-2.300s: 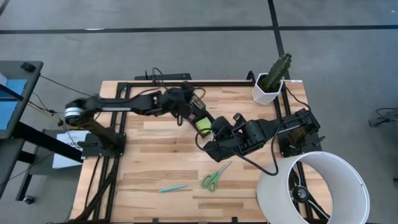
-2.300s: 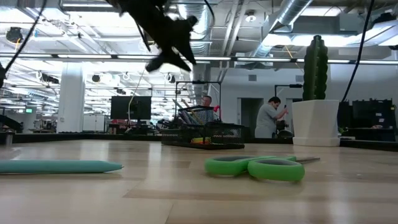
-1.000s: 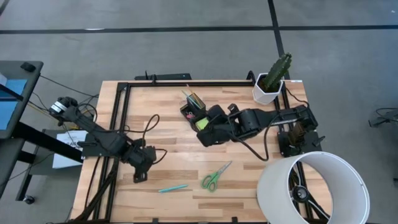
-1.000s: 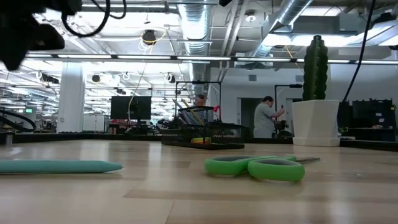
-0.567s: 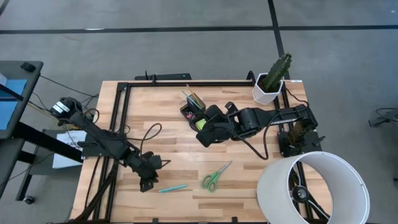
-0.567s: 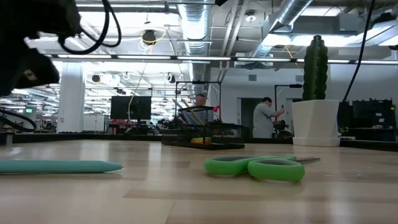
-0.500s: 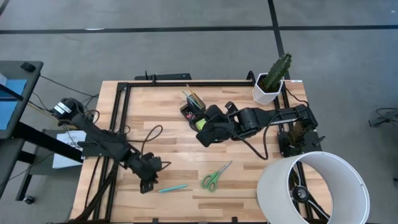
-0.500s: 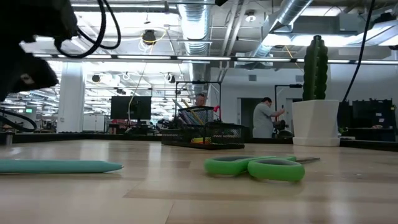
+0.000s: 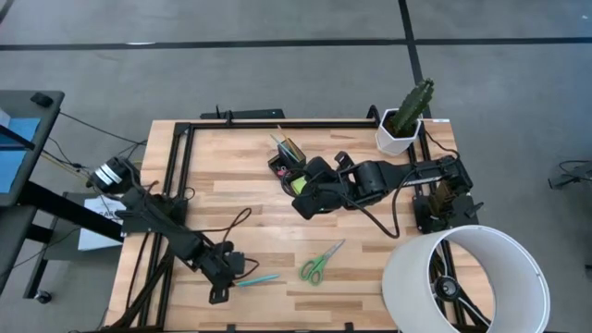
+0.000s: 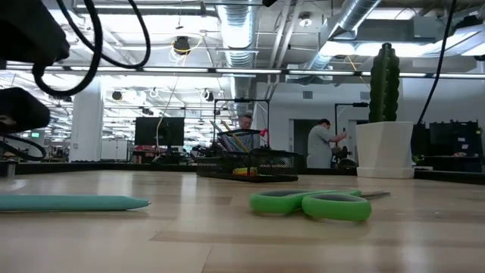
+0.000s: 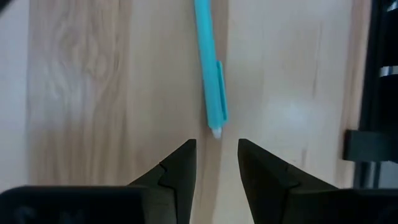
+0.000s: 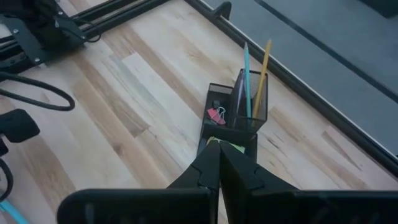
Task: Pick and place office supplies into organizer
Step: Put the blue pen into the black desk organizer
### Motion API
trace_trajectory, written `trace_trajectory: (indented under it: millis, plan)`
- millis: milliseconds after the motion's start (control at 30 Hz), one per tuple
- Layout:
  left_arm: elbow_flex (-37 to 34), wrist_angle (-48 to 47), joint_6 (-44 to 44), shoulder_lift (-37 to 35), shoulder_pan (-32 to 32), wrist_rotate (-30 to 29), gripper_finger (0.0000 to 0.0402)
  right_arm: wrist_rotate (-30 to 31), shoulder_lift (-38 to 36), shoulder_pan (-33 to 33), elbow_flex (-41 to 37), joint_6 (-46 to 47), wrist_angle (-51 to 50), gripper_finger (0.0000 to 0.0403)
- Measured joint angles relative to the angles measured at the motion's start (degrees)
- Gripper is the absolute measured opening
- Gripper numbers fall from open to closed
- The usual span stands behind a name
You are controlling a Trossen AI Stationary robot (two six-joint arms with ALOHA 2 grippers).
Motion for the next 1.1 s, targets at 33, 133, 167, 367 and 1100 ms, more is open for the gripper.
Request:
trace_trajectory:
  millis: [33,133,167,367,1100]
  plan:
    - [0.3,0.0,0.3,0.5,0.0,-0.3,0.0109,0.0,0.0,0.0,0.0,0.0,0.0,0.0000]
    - [0.9,0.2,0.0,2.0,0.0,-0.5,0.0109,0.0,0.0,0.0,0.0,0.0,0.0,0.0000]
    - [0.9,0.0,-0.7,2.6,-0.1,-0.6,0.0109,0.0,0.0,0.0,0.0,0.0,0.0,0.0000]
    - [2.0,-0.5,-3.8,4.8,-0.3,-1.4,0.0109,0.0,0.0,0.0,0.0,-0.3,-0.2,0.0000]
    - [16.0,-18.1,-3.5,14.6,-3.8,-6.7,0.0109,0.0,0.0,-0.9,0.0,-5.9,-3.3,0.0000]
